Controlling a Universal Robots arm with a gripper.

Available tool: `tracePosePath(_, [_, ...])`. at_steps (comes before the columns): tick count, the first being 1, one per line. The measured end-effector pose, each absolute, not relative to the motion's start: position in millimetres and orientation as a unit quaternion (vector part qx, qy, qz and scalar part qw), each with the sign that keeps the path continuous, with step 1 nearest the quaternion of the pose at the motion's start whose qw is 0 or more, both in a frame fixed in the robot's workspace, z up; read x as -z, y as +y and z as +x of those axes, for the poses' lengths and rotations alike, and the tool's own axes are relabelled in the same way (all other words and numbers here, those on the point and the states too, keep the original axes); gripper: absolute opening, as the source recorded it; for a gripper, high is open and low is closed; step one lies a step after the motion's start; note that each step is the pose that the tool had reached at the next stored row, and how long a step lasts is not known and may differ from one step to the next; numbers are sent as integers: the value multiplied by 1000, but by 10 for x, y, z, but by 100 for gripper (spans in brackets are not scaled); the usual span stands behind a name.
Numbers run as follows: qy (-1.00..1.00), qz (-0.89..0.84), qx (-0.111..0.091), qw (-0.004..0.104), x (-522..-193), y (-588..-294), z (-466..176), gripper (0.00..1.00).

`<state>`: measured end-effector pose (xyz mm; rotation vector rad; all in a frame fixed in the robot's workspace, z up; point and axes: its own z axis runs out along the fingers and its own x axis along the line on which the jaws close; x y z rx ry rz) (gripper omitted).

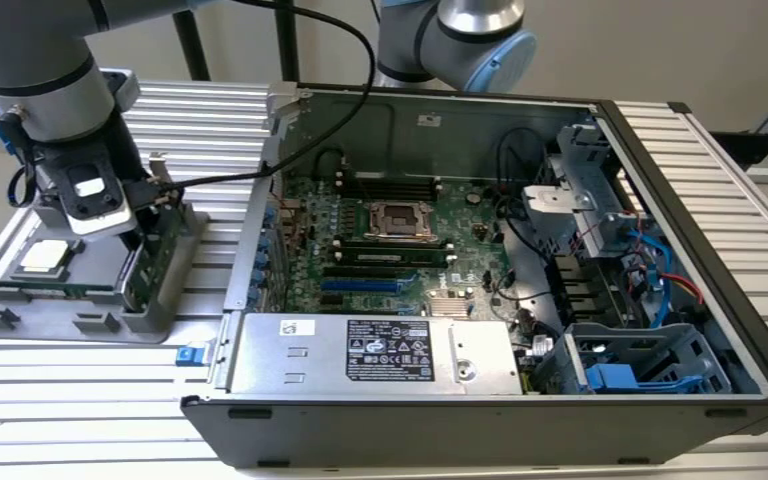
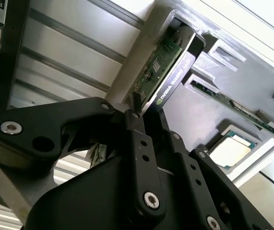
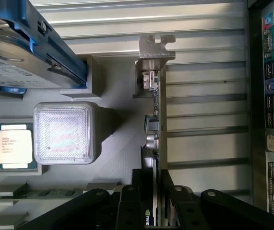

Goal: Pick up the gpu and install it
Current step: 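Pick up the gpu and move the gpu toward the slot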

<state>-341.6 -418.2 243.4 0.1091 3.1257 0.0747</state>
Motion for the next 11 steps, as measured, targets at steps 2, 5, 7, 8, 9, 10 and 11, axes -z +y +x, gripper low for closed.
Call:
tracePosePath(2, [999, 35, -24, 7, -2453, -4182, -3417, 0])
tracePosePath(5, [999, 35, -24, 7, -2483, -4182, -3416, 0])
tracePosePath(7, [999, 35, -24, 6, -2502, -4182, -3417, 0])
tracePosePath(8, [999, 35, -24, 7, -2510, -4182, -3417, 0])
tracePosePath(9, [999, 35, -24, 7, -2519, -4182, -3416, 0])
tracePosePath(10, [999, 35, -24, 7, -2527, -4182, -3416, 0])
tracePosePath(11, [999, 35, -24, 7, -2534, -4182, -3416, 0])
